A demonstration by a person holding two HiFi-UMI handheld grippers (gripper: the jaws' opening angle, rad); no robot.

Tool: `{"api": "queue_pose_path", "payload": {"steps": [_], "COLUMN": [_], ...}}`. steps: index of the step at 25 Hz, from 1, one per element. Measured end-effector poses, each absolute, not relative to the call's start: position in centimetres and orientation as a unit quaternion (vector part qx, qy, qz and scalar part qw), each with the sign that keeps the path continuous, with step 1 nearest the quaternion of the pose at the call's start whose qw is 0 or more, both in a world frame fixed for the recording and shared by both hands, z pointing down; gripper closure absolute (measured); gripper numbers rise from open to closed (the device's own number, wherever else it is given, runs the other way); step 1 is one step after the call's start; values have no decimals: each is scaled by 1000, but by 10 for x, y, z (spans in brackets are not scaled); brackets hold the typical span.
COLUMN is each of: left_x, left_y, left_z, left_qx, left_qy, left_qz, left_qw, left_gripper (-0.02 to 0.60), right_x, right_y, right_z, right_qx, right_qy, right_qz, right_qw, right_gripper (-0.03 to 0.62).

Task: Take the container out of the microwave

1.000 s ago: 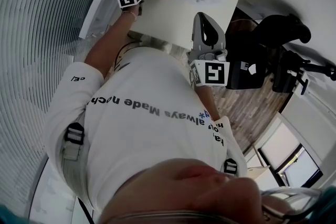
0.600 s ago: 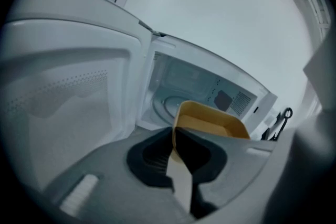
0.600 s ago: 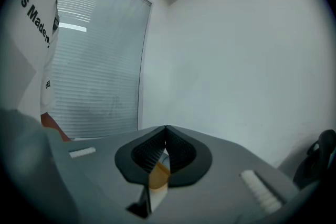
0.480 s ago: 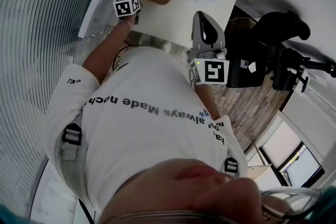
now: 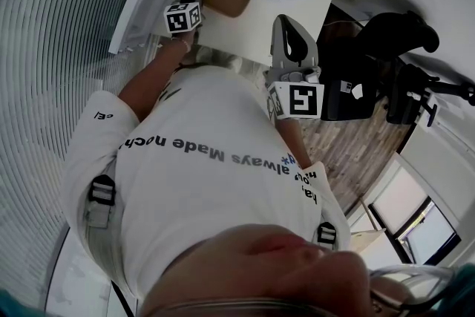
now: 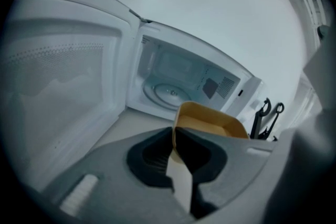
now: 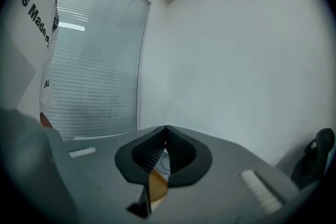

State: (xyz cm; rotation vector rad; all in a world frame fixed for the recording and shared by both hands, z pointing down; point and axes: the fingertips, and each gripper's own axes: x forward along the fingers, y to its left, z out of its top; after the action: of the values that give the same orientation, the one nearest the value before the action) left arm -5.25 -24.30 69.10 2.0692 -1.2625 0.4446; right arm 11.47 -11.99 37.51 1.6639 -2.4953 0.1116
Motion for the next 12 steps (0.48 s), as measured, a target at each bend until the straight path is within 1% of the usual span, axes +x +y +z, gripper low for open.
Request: {"api": "queue_pose_path", "payload": {"steps": [9, 12], "left_x": [-31, -22], "left_y": [-222, -216], "left_z": [702, 706], "left_qx": [800, 795], "left_qy": [-464, -466], "left_qz": [182, 179], "left_qw": [333, 345], "left_gripper": [558, 558], "right_x": [118, 119], "right_y": [-119, -120], "right_z": [377, 378], "right_qx": [557, 557], "right_qy": [-827, -827], "right_qz": [41, 42], "right_qw": [70, 70], "right_gripper": [592, 592]}}
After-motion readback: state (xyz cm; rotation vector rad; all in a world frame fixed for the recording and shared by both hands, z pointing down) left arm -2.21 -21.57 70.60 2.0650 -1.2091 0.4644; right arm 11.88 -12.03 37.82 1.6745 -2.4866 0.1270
